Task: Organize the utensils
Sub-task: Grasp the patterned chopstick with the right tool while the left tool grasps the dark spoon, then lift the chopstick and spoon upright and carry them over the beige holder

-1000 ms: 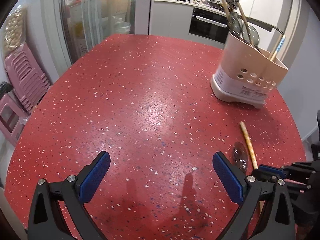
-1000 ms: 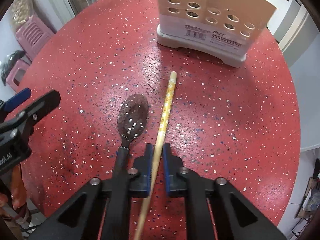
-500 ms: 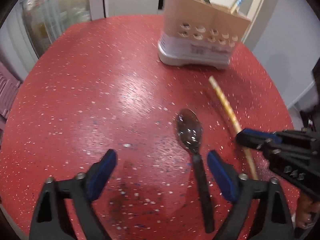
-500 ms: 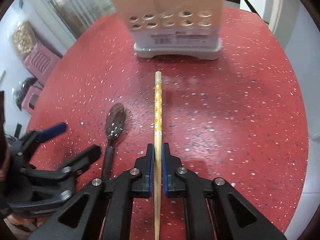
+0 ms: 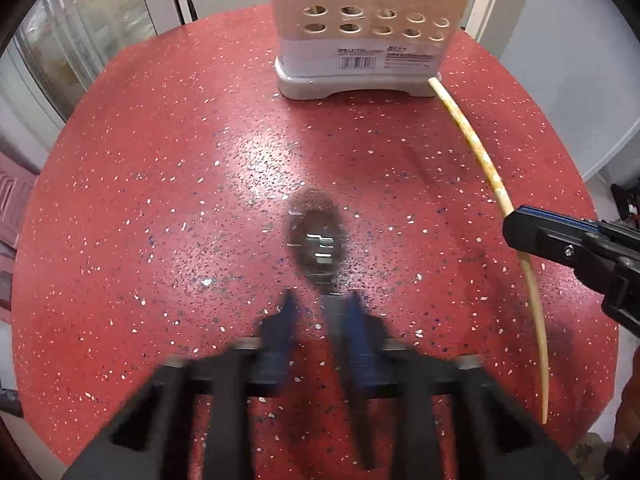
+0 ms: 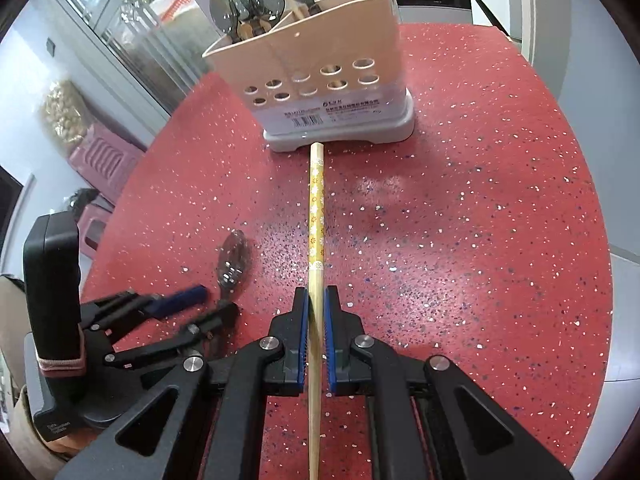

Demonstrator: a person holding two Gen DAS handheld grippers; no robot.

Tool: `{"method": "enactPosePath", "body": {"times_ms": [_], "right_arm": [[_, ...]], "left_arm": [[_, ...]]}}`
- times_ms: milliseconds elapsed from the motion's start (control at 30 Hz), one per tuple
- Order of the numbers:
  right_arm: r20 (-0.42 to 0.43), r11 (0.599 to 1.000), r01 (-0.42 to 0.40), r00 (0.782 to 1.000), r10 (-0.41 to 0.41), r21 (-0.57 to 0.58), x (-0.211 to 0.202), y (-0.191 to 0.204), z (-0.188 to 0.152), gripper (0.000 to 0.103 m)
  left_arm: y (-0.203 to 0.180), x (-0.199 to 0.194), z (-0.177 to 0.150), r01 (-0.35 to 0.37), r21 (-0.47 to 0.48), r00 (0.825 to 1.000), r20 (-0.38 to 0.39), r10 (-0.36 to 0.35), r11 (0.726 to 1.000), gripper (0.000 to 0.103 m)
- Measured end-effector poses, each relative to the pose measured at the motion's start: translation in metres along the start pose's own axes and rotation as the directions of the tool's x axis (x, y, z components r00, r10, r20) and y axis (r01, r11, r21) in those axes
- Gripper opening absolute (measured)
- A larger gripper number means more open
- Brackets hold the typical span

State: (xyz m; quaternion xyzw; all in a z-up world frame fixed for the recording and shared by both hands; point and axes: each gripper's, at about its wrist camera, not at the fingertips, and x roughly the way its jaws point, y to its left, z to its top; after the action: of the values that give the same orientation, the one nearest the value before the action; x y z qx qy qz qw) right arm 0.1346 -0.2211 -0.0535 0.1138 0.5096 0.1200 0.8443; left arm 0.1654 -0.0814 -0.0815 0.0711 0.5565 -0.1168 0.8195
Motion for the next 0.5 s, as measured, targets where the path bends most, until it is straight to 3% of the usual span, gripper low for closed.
{"method": "enactPosePath", "body": {"times_ms": [133, 267, 500], "right_arm": [[0.023, 1.0, -0.022, 0.999, 0.022, 0.005, -0.013, -0.013, 0.002, 0.008], [0.065, 0.999, -0.052, 0.997, 0.052, -0.002, -0.027, -0.015, 0.005, 0.008], [0.172, 0.994, -0.102, 0.979, 0.109, -0.047, -0.064, -0.017, 0.012, 0.008]], "left_arm": [[0.001, -0.004, -0.004, 0.07, -0.025, 0.997, 0.026, -0.069, 0.997, 0.037], [0.003, -0.014, -0.012, 0.096, -0.031, 0.992, 0.086, -0.093, 0.995, 0.037], [0.016, -0.054, -0.013, 0.137, -0.068, 0.965, 0.235, -0.118, 0.988, 0.037]]}}
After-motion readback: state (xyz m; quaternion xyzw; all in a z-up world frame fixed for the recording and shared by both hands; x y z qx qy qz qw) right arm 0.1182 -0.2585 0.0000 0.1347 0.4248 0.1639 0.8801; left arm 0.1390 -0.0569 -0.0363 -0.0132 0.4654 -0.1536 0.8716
